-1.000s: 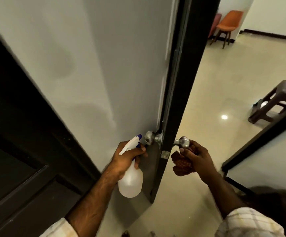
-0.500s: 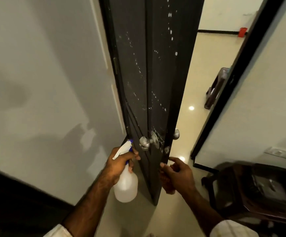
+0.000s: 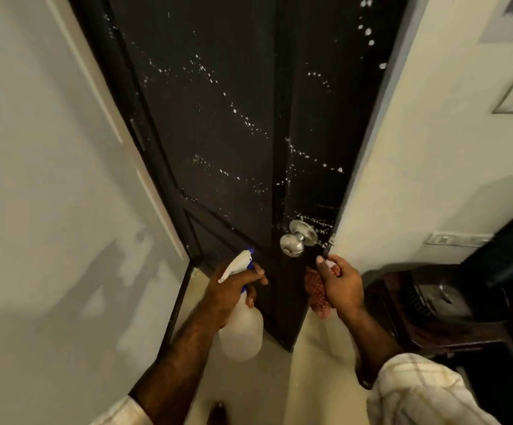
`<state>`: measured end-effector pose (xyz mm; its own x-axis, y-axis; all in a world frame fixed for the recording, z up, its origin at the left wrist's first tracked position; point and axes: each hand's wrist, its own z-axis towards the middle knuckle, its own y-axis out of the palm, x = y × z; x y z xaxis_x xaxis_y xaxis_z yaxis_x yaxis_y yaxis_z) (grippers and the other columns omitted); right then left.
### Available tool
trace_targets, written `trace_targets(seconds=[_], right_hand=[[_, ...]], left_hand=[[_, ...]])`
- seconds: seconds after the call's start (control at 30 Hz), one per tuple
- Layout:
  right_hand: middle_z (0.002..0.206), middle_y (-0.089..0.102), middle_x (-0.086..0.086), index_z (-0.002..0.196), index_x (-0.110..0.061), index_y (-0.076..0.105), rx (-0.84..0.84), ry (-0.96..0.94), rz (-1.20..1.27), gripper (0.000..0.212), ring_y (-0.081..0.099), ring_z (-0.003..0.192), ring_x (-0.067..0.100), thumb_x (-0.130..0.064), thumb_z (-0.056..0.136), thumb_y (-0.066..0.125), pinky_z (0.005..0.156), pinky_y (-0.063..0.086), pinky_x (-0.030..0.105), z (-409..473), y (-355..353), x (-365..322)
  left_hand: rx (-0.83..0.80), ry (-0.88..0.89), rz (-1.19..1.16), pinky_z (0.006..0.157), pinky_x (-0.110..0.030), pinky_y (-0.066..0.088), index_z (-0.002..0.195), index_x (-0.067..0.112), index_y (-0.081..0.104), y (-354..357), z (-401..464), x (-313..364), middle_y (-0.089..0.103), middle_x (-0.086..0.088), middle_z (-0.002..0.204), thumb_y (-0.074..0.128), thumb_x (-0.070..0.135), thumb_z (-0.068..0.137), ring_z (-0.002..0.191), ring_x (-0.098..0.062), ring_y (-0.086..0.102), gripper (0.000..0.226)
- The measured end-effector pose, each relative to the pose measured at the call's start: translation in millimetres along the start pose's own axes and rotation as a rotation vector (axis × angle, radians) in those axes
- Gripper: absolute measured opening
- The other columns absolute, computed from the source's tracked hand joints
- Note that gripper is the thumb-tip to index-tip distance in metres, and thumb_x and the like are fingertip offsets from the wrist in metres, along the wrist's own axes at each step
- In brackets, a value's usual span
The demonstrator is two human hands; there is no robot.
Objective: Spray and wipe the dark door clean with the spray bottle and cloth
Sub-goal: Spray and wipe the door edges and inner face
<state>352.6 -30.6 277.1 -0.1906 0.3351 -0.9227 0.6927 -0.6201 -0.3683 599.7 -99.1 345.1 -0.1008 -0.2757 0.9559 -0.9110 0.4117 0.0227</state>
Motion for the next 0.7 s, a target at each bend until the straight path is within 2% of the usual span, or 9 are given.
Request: trace_targets(seconds=[0.07,0.1,0.17,0.23,0.3,0.4,0.53,0.63,0.7], right_hand=[[0.089,0.069,-0.011,0.11,-0.029,0.071,0.044,0.02,-0.011,0.015,0.065,0.08,0.002,-0.041,0.1,0.073,0.064,0.043,0.001,10.2,1.3,-9.1],[0.089,0.068,-0.01,0.116,-0.027,0.072,0.067,0.03,-0.018,0.021,0.061,0.078,-0.003,-0.04,0.1,0.073,0.06,0.042,0.002,14.5,2.7,-12.7],[0.096,0.07,-0.004,0.132,-0.022,0.07,0.109,0.063,-0.04,0.039,0.059,0.077,-0.006,-0.042,0.099,0.074,0.063,0.044,0.01,21.3,9.4,-21.3],[0.104,0.072,-0.001,0.137,-0.024,0.066,0.13,0.104,-0.03,0.045,0.065,0.081,0.004,-0.045,0.098,0.074,0.071,0.049,0.024,26.4,18.1,-26.7],[0.104,0.075,0.002,0.13,-0.026,0.064,0.164,0.186,0.085,0.045,0.071,0.084,0.015,-0.049,0.094,0.078,0.073,0.056,0.03,27.5,30.1,-26.1],[0.101,0.077,0.021,0.113,-0.012,0.072,0.199,0.392,0.36,0.058,0.074,0.081,0.027,-0.06,0.082,0.084,0.072,0.061,0.039,17.4,50.3,-10.1],[0.105,0.078,0.018,0.117,-0.005,0.075,-0.045,0.634,0.99,0.033,0.078,0.084,0.028,-0.033,0.101,0.064,0.067,0.065,0.039,-30.9,86.9,-20.4],[0.124,0.072,0.027,0.134,0.007,0.065,-0.15,0.625,1.088,0.041,0.077,0.098,0.036,-0.011,0.097,0.063,0.078,0.067,0.046,-50.4,106.7,-33.7],[0.134,0.065,0.032,0.14,0.013,0.057,-0.239,0.565,1.095,0.052,0.074,0.109,0.041,0.003,0.089,0.064,0.091,0.064,0.052,-52.3,114.2,-46.6]], left_hand=[[-0.04,-0.02,0.022,0.054,-0.031,0.053,0.109,-0.001,0.07,-8.0,20.1,1.2,0.078,-0.018,0.099,0.072,0.019,0.099,0.054,-0.018,0.059,0.022],[-0.049,-0.036,0.027,0.054,-0.031,0.053,0.113,-0.001,0.068,-11.7,28.7,2.3,0.078,-0.018,0.099,0.073,0.02,0.098,0.054,-0.018,0.059,0.026],[-0.079,-0.055,0.009,0.054,-0.032,0.053,0.117,0.001,0.067,-21.5,45.5,6.6,0.079,-0.016,0.098,0.074,0.018,0.097,0.053,-0.017,0.057,0.028],[-0.123,-0.049,0.016,0.053,-0.031,0.053,0.114,0.003,0.068,-33.4,59.8,12.5,0.079,-0.014,0.094,0.074,0.016,0.097,0.051,-0.016,0.056,0.023],[-0.164,-0.027,0.022,0.054,-0.032,0.053,0.114,0.002,0.068,-47.9,72.1,17.5,0.079,-0.014,0.092,0.076,0.016,0.095,0.05,-0.016,0.056,0.025],[-0.201,-0.031,0.019,0.057,-0.033,0.053,0.114,0.0,0.066,-68.6,86.3,22.7,0.078,-0.018,0.095,0.079,0.019,0.09,0.051,-0.019,0.055,0.033],[-0.24,-0.029,0.04,0.055,-0.032,0.052,0.106,-0.001,0.07,-95.2,96.9,26.5,0.078,-0.02,0.095,0.073,0.011,0.094,0.052,-0.021,0.055,0.016],[-0.252,-0.015,0.058,0.056,-0.033,0.053,0.104,-0.001,0.071,-119.5,95.9,24.7,0.078,-0.018,0.095,0.074,0.014,0.095,0.053,-0.024,0.056,0.018],[-0.247,0.004,0.056,0.058,-0.036,0.053,0.103,0.0,0.07,-138.4,93.9,24.5,0.078,-0.018,0.095,0.079,0.027,0.086,0.053,-0.027,0.055,0.033]])
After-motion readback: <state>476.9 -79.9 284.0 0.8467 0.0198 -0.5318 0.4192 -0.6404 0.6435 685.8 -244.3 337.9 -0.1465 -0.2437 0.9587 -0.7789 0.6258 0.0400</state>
